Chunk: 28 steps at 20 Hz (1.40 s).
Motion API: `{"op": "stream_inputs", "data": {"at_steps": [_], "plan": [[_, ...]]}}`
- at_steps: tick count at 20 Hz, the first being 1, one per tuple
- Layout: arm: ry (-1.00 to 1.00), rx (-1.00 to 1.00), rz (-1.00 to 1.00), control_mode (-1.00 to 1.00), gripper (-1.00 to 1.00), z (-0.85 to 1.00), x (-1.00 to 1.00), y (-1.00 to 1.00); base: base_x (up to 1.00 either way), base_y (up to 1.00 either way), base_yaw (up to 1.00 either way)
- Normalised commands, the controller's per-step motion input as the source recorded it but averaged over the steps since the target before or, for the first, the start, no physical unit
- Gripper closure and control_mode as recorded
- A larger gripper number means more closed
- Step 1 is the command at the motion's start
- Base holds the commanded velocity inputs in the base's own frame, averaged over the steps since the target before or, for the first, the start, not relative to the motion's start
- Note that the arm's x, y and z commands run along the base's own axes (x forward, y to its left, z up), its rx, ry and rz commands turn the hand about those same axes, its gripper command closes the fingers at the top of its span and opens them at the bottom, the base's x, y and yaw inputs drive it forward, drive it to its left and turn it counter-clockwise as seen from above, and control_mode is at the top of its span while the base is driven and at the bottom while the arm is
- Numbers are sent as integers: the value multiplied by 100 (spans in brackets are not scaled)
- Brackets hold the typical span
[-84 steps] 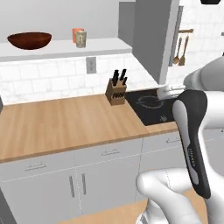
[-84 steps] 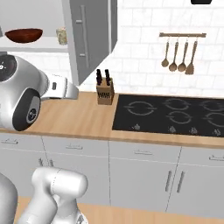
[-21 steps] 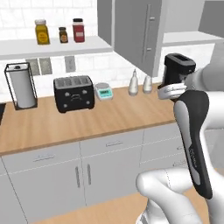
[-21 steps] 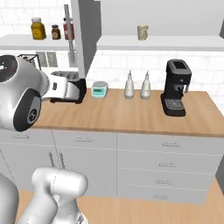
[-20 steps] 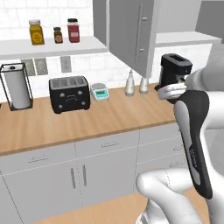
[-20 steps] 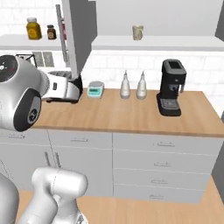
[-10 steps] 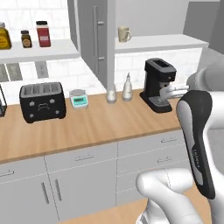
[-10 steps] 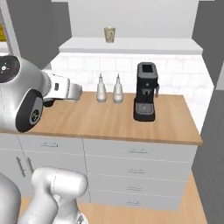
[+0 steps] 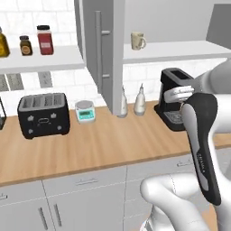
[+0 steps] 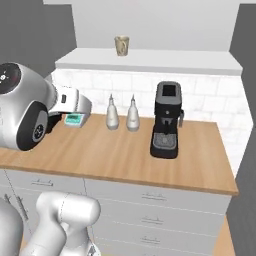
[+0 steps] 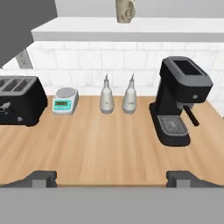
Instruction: Gather all objects into one cabinet and sort the glasses and bowls to opposite sides.
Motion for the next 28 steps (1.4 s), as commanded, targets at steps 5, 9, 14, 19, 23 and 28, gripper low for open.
{"op": "stream_inputs", "data": {"at_steps": [5, 9, 14, 19, 23, 28], "plan": [[0, 0, 0, 100, -100, 0, 0, 0, 57, -51, 11], [0, 0, 0, 100, -100, 0, 0, 0, 55, -44, 7], [0, 0, 0, 100, -100, 0, 0, 0, 59, -17, 7], [0, 0, 0, 100, -100, 0, 0, 0, 85, -3, 9], [-2, 12, 14, -100, -100, 0, 66, -28, 0, 0, 0], [3, 7, 4, -100, -100, 0, 52, -12, 0, 0, 0]]}}
